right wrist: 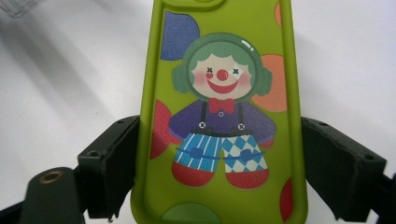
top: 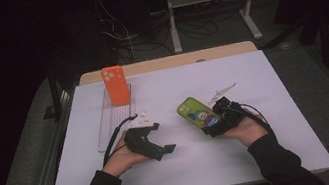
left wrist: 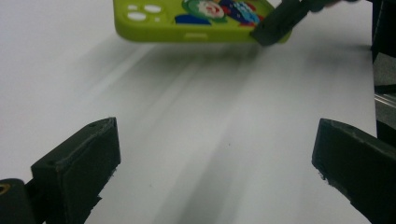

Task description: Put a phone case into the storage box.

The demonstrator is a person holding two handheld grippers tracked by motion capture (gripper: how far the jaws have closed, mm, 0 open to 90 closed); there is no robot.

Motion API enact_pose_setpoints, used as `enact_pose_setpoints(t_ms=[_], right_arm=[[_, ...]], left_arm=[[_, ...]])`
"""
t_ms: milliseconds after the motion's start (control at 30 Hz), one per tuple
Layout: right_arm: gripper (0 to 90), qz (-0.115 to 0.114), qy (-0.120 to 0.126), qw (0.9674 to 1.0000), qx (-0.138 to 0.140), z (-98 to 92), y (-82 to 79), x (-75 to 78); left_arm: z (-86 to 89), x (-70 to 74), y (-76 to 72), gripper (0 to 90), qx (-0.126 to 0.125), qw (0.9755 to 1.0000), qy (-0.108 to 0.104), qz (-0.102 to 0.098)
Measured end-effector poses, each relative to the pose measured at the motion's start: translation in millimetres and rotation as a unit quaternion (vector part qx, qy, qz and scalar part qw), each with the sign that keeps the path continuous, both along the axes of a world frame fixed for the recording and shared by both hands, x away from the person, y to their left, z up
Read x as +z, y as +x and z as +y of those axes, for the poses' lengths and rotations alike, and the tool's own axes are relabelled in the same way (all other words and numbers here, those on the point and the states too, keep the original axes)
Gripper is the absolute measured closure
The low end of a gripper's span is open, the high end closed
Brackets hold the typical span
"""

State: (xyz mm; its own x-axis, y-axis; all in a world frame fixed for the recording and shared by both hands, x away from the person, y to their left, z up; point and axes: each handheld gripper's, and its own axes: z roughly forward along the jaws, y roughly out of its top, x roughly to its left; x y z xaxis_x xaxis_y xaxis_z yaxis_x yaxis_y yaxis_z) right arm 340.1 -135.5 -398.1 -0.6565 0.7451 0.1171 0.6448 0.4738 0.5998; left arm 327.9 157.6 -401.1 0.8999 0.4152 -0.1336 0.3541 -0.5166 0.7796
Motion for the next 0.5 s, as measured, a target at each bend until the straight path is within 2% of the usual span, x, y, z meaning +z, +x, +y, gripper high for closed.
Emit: enact_pose_setpoints(t_ms=[133,267,333,400,467,500], right_arm=[[15.5,-0.001,0.006,1.0,0.002,-15.8,2.3,7.5],[15.4,-0.006,0.001,0.9999,0.014,-27.7,4.3,13.9],[15.4,-0.005,0.003,0.9998,0.018,-33.2,5.8,17.4],[15.4,-0.005,0.003,0.9996,0.028,-38.5,6.8,21.4],[15.4,-0.008,0.002,0.9992,0.04,-43.5,7.2,25.2],[15.4,-0.009,0.0,0.9989,0.046,-45.8,7.8,26.8]], left_arm=[[-3.1,5.6,4.4,0.5,-0.006,1.0,-0.001,0.005],[-4.0,8.8,8.3,0.5,-0.011,0.9999,-0.003,0.005],[-4.4,9.6,10.1,0.5,-0.017,0.9998,0.003,0.005],[-5.4,11.4,11.3,0.4,-0.023,0.9997,0.011,-0.003],[-5.7,14.6,13.1,0.4,-0.024,0.9996,0.011,-0.006],[-4.9,16.8,14.8,0.4,-0.028,0.9994,0.012,-0.013]])
